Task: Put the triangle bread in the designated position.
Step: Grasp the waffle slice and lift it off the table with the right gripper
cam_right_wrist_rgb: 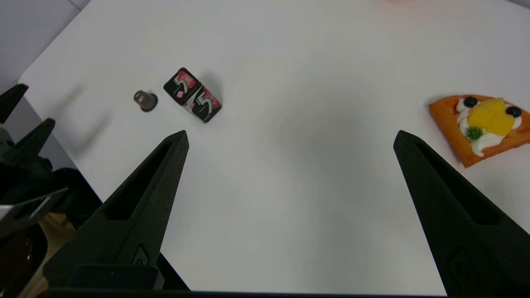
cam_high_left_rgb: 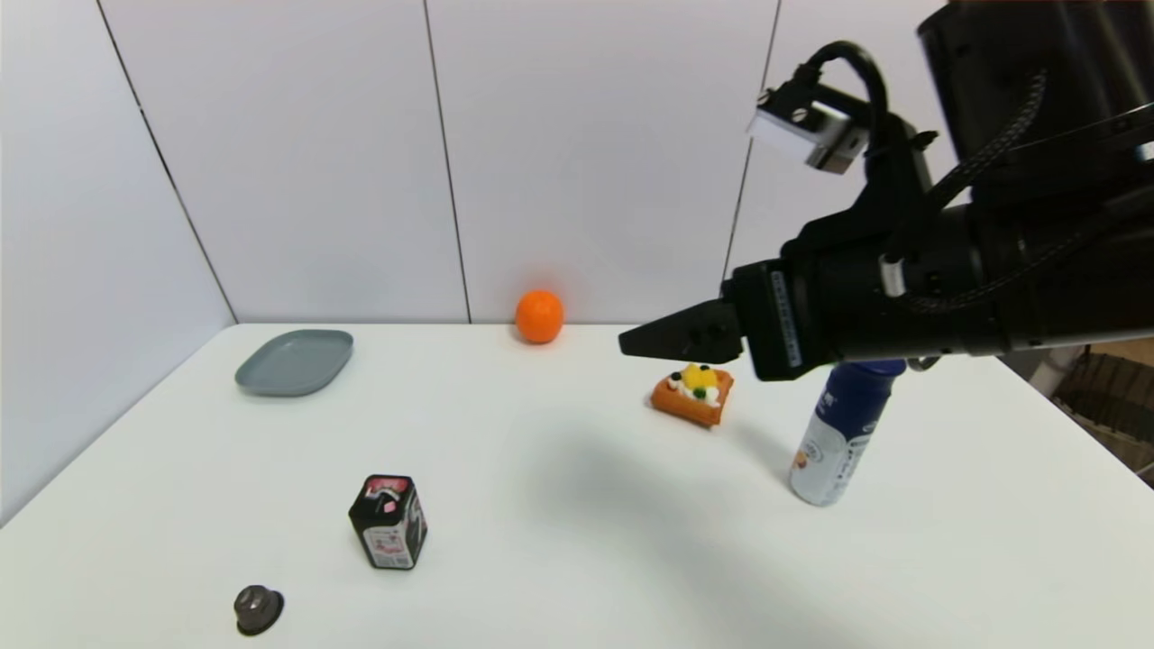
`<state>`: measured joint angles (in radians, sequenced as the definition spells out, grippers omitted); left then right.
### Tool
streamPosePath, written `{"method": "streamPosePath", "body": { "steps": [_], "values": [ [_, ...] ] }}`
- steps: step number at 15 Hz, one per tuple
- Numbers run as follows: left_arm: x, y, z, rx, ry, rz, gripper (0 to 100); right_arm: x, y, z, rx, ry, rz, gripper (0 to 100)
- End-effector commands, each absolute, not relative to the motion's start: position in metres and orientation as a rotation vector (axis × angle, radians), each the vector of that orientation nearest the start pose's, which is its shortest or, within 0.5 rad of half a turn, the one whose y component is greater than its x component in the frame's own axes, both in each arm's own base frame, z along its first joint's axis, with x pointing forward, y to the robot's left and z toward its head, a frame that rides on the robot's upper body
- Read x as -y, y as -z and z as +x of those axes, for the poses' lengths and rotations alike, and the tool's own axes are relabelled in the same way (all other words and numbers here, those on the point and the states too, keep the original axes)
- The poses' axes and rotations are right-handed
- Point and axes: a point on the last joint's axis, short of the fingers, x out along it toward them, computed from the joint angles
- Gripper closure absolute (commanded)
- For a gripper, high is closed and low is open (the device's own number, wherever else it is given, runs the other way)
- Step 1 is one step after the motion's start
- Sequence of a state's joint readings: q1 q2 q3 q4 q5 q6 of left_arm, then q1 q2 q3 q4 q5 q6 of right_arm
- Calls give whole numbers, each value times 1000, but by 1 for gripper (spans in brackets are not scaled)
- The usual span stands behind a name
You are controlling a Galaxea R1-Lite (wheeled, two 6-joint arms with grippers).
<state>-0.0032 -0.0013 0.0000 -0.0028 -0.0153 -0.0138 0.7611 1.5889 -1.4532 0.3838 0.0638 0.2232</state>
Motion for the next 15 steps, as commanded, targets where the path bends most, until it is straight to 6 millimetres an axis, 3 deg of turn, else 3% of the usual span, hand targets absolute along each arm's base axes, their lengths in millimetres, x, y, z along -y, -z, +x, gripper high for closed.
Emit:
{"method": "streamPosePath", "body": {
  "steps": [1,3,8,15],
  "values": [
    [0,-76,-23,3,18,-14,0,-268,-260,173,-589,-300,108,0],
    [0,-76,-23,3,18,-14,0,-289,-238,169,-577,-169,163,0],
    [0,-76,-23,3,18,-14,0,-307,-204,184,-575,-35,190,0],
    [0,-76,-23,3,18,-14,0,-295,-186,227,-585,99,202,0]
  ]
}}
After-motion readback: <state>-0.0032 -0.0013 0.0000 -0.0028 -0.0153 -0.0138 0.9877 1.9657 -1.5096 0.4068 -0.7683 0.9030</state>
